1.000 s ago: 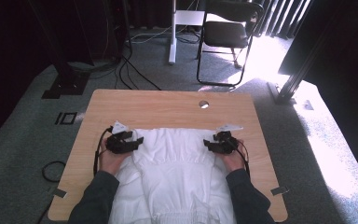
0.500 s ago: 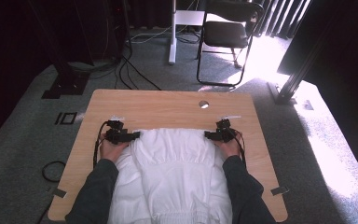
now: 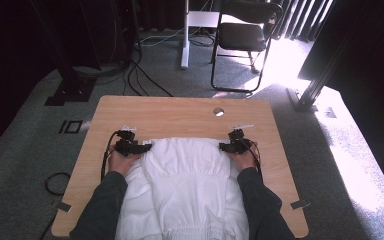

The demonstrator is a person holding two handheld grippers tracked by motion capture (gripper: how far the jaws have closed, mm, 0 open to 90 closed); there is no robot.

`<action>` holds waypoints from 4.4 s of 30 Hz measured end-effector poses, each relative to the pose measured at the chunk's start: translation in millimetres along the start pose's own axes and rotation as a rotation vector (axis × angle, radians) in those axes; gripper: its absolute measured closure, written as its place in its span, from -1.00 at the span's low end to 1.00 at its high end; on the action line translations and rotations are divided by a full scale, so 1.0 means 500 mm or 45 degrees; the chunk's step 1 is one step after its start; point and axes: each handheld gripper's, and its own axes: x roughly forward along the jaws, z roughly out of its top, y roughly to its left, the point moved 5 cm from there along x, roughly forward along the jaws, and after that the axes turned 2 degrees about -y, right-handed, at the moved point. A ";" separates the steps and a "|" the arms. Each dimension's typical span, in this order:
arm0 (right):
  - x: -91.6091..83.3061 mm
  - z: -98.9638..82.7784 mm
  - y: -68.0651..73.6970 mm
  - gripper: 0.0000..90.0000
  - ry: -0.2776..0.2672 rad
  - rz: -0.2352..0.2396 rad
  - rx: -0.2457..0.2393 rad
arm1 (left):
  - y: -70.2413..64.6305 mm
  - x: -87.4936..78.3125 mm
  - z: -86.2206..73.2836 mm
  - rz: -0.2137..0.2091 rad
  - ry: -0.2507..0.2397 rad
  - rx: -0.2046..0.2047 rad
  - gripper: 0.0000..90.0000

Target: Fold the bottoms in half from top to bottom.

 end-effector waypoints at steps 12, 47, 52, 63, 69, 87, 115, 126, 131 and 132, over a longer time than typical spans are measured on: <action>-0.044 0.035 -0.004 0.87 -0.092 0.063 -0.046 | -0.008 -0.066 0.051 -0.093 -0.136 0.043 0.91; -0.275 -0.148 0.071 0.83 -0.344 0.196 -0.246 | -0.122 -0.214 -0.129 -0.294 -0.183 0.241 0.86; -0.217 -0.208 0.073 0.82 -0.199 0.232 -0.202 | -0.123 -0.158 -0.181 -0.303 -0.077 0.222 0.86; -0.153 -0.192 0.066 0.80 -0.160 0.201 -0.188 | -0.111 -0.107 -0.148 -0.214 -0.107 0.271 0.85; -0.129 -0.162 0.056 0.80 -0.156 0.185 -0.177 | -0.105 -0.088 -0.118 -0.139 -0.103 0.293 0.85; -0.040 -0.020 0.035 0.80 -0.135 0.057 -0.143 | -0.054 -0.042 0.020 0.044 -0.149 0.200 0.89; -0.311 0.155 0.012 0.83 -0.701 0.054 -0.154 | -0.091 -0.279 0.187 -0.168 -0.648 0.177 0.92; -0.348 0.014 0.057 0.82 -0.700 0.133 -0.227 | -0.112 -0.316 0.034 -0.219 -0.616 0.238 0.91; -0.324 -0.069 0.062 0.81 -0.615 0.154 -0.221 | -0.111 -0.287 -0.056 -0.267 -0.528 0.187 0.86; -0.318 -0.086 0.063 0.80 -0.601 0.152 -0.220 | -0.111 -0.278 -0.074 -0.281 -0.501 0.170 0.84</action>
